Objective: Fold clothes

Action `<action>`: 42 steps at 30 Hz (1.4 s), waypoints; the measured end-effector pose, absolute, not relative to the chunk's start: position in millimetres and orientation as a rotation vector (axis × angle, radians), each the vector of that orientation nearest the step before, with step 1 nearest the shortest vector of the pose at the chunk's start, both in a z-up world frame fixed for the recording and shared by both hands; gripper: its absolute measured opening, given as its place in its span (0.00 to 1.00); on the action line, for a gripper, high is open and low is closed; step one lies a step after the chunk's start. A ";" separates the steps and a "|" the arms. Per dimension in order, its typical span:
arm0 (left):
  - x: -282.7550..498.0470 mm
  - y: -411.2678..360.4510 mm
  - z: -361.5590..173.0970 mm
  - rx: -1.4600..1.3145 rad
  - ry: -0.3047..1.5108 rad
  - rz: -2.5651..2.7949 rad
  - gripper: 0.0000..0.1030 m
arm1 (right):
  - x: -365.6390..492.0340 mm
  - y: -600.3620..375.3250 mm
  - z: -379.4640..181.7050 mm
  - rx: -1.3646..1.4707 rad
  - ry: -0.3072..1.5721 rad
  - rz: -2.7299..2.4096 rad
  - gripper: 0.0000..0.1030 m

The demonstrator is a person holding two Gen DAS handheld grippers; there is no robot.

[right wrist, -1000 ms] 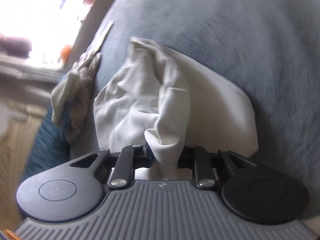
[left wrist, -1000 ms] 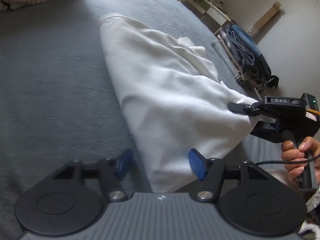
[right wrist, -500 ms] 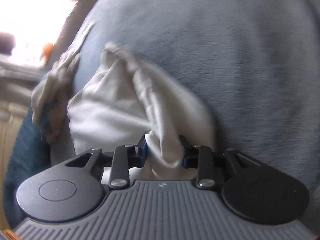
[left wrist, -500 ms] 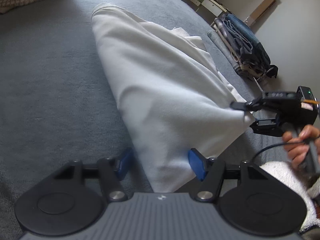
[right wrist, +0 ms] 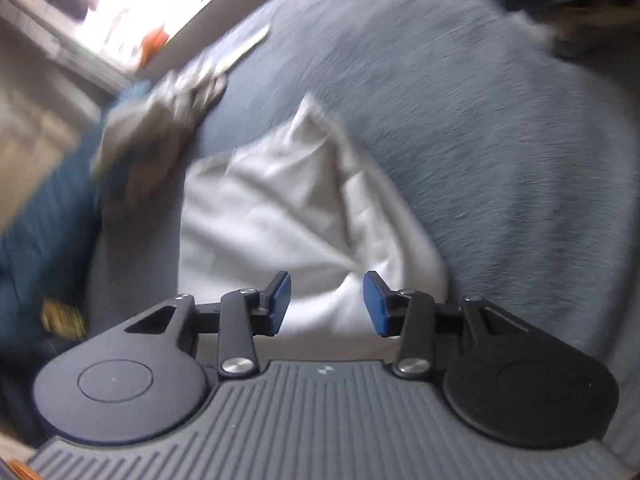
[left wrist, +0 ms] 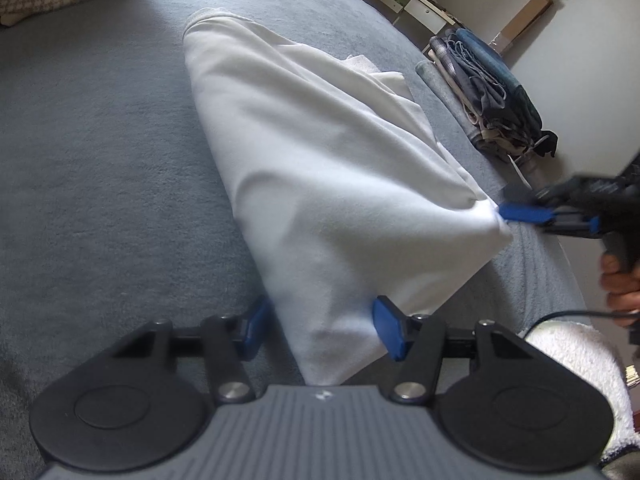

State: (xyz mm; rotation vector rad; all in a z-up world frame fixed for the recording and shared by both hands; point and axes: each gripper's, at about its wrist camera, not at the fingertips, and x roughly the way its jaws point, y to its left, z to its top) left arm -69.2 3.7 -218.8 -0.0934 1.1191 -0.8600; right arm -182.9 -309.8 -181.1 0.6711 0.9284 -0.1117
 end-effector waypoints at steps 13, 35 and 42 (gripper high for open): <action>-66.0 7.6 -224.7 -0.118 1.118 -0.884 0.57 | -152.5 -289.5 -155.7 0.328 0.985 -0.128 0.39; -61.2 7.6 -233.4 -0.098 1.113 -0.950 0.57 | -47.3 -321.4 -170.7 0.243 0.709 -0.155 0.02; -62.2 5.1 -234.3 -0.064 1.105 -0.970 0.57 | -35.1 -322.5 -170.5 0.183 0.634 -0.152 0.01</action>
